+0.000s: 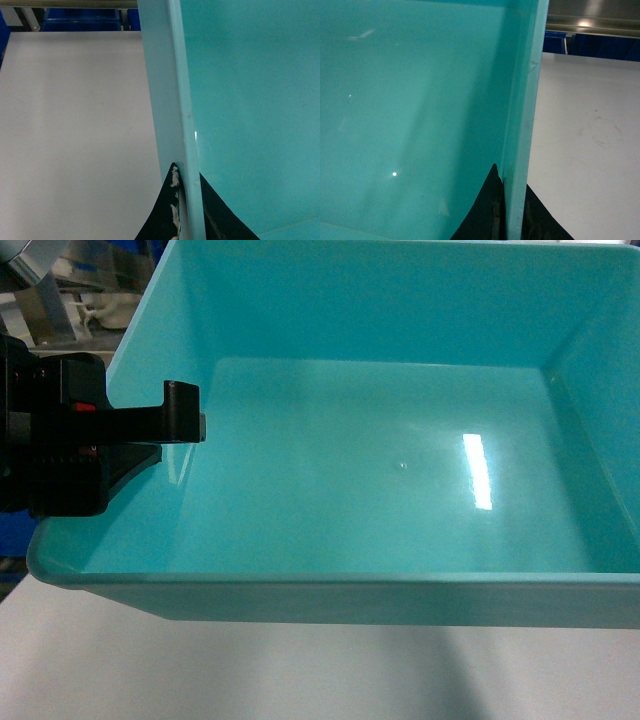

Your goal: Organize blue bins on left shelf correctly

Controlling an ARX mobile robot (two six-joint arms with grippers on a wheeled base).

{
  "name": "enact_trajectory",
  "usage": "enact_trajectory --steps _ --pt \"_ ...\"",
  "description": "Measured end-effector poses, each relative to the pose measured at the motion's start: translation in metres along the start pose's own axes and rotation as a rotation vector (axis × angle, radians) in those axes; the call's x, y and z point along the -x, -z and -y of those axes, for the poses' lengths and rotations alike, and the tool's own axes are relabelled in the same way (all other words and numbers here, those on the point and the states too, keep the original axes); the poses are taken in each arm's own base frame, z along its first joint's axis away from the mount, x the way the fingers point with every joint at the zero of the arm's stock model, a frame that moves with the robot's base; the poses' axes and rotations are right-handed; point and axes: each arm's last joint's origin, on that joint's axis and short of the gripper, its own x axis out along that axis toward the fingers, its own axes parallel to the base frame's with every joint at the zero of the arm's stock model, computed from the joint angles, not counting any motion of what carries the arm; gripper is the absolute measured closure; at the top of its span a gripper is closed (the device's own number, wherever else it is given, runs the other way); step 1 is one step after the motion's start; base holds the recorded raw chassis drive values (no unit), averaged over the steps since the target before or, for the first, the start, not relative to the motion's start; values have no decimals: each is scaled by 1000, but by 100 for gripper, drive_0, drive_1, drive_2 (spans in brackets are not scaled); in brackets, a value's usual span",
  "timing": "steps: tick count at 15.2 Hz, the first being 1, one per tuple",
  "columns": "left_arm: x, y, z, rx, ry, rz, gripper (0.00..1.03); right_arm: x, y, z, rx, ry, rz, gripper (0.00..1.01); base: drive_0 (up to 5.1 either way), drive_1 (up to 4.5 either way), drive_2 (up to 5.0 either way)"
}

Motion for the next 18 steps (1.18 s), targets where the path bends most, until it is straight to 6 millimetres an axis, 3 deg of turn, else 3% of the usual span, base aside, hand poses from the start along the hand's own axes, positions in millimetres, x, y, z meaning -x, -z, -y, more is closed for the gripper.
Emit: enact_trajectory --steps 18 --pt "0 0 0 0 0 -1 101 0 0 0 0 0 1 99 -499 247 247"
